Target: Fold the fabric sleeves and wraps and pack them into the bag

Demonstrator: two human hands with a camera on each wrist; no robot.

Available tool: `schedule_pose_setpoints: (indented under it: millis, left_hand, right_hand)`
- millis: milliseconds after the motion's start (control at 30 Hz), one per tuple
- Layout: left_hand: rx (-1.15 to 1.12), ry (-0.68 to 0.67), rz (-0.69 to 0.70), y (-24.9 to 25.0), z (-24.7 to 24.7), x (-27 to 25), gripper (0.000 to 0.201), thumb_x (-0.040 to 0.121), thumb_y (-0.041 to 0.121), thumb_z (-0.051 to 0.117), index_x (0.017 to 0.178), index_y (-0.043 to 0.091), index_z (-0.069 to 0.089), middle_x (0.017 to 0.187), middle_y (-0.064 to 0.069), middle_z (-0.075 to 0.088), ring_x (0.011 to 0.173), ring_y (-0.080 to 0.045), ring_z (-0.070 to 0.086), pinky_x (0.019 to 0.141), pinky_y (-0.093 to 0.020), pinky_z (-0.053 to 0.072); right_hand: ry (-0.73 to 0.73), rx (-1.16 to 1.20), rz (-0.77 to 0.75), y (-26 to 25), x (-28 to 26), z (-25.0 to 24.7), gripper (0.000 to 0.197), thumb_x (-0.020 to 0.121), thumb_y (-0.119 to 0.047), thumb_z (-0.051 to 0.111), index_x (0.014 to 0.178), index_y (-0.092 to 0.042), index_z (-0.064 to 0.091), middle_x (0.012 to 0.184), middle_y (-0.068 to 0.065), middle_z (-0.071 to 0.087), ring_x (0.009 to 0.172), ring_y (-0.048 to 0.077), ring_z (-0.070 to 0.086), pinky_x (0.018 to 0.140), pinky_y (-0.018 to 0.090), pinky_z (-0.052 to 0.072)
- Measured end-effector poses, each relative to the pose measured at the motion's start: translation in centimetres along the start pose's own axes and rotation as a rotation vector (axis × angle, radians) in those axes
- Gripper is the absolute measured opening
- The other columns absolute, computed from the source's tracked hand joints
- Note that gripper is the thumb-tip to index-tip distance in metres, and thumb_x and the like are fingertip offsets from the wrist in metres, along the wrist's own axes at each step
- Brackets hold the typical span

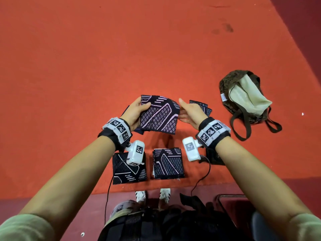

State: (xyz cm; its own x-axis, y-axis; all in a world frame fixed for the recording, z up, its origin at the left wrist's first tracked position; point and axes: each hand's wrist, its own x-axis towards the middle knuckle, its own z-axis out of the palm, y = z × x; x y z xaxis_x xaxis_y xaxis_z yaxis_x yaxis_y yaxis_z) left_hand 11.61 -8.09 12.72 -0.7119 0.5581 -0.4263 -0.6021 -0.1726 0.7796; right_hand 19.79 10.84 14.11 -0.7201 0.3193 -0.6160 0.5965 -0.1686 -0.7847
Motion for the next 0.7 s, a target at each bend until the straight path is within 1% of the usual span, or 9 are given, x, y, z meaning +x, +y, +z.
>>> schedule_pose_setpoints:
  millis: [67, 133, 233, 300, 367, 433, 533, 633, 700]
  left_hand:
    - [0.007, 0.006, -0.018, 0.0, 0.2, 0.1, 0.018, 0.093, -0.003, 0.046, 0.1, 0.012, 0.053, 0.083, -0.007, 0.069, 0.069, -0.016, 0.068, 0.068, -0.032, 0.059]
    - [0.022, 0.032, -0.035, -0.2, 0.3, 0.2, 0.018, 0.092, -0.004, 0.048, 0.099, 0.011, 0.052, 0.088, -0.01, 0.066, 0.068, -0.017, 0.068, 0.065, -0.033, 0.059]
    - [0.033, 0.027, -0.055, -0.3, 0.4, 0.3, 0.018, 0.092, -0.006, 0.048, 0.1, 0.01, 0.052, 0.092, -0.013, 0.064, 0.068, -0.016, 0.069, 0.064, -0.032, 0.059]
    - [0.025, 0.023, -0.055, -0.2, 0.5, 0.4, 0.019, 0.092, -0.006, 0.047, 0.1, 0.009, 0.052, 0.092, -0.012, 0.064, 0.069, -0.016, 0.069, 0.065, -0.032, 0.059]
    - [-0.007, 0.037, -0.049, -0.1, 0.6, 0.6, 0.019, 0.092, -0.007, 0.046, 0.099, 0.009, 0.052, 0.088, -0.012, 0.066, 0.067, -0.016, 0.069, 0.064, -0.032, 0.059]
    - [-0.038, 0.032, -0.052, -0.1, 0.6, 0.7, 0.015, 0.094, -0.003, 0.045, 0.099, 0.008, 0.054, 0.082, -0.009, 0.07, 0.067, -0.016, 0.069, 0.065, -0.031, 0.059]
    - [-0.038, 0.003, -0.11, -0.3, 0.8, 0.5, 0.014, 0.098, 0.011, 0.044, 0.096, 0.008, 0.058, 0.079, -0.006, 0.072, 0.068, -0.014, 0.069, 0.068, -0.03, 0.06]
    - [0.018, 0.047, -0.105, -1.0, 0.9, 0.8, 0.017, 0.099, 0.01, 0.043, 0.096, 0.008, 0.06, 0.073, -0.003, 0.072, 0.063, -0.011, 0.068, 0.063, -0.026, 0.059]
    - [0.145, 0.064, -0.076, -1.6, 0.6, 1.1, 0.014, 0.097, 0.007, 0.047, 0.096, 0.009, 0.061, 0.073, -0.002, 0.071, 0.062, -0.01, 0.067, 0.061, -0.024, 0.057]
  right_hand:
    - [-0.066, 0.107, -0.019, -0.1, -0.3, 0.2, 0.018, 0.091, -0.028, 0.059, 0.086, -0.012, 0.062, 0.081, 0.002, 0.067, 0.073, 0.012, 0.061, 0.074, 0.026, 0.051]
    - [-0.038, 0.085, -0.105, -0.4, 0.0, 0.4, 0.012, 0.089, -0.017, 0.063, 0.079, -0.01, 0.063, 0.073, -0.001, 0.067, 0.067, 0.007, 0.06, 0.07, 0.022, 0.049]
    - [0.026, 0.103, -0.217, -0.9, 0.7, 0.3, 0.015, 0.079, -0.013, 0.071, 0.083, 0.001, 0.068, 0.092, 0.008, 0.07, 0.085, 0.012, 0.064, 0.082, 0.024, 0.051]
    - [0.04, 0.132, -0.242, -1.1, 0.6, 0.3, 0.005, 0.08, -0.007, 0.069, 0.081, -0.002, 0.066, 0.08, 0.006, 0.07, 0.073, 0.01, 0.065, 0.07, 0.02, 0.053]
    - [0.076, 0.148, -0.254, -1.2, 0.6, 0.2, 0.014, 0.084, 0.0, 0.063, 0.078, -0.011, 0.058, 0.075, 0.006, 0.066, 0.061, 0.011, 0.063, 0.058, 0.022, 0.052]
    - [0.114, 0.147, -0.291, -1.3, 0.4, 0.0, 0.022, 0.085, 0.003, 0.061, 0.079, -0.016, 0.052, 0.078, 0.01, 0.063, 0.062, 0.014, 0.062, 0.056, 0.024, 0.052]
    - [0.168, 0.004, -0.37, -0.9, 0.6, -0.5, 0.022, 0.085, 0.001, 0.062, 0.086, -0.017, 0.05, 0.067, 0.007, 0.06, 0.053, 0.01, 0.06, 0.049, 0.021, 0.047]
    - [0.126, -0.065, -0.276, -0.3, 0.9, -0.9, 0.04, 0.084, -0.007, 0.067, 0.118, -0.011, 0.048, 0.078, 0.004, 0.059, 0.068, 0.015, 0.062, 0.06, 0.025, 0.051]
    - [0.02, -0.192, -0.191, 0.1, 0.8, -1.3, 0.054, 0.083, -0.017, 0.071, 0.13, -0.009, 0.047, 0.09, 0.002, 0.059, 0.088, 0.018, 0.061, 0.081, 0.032, 0.054]
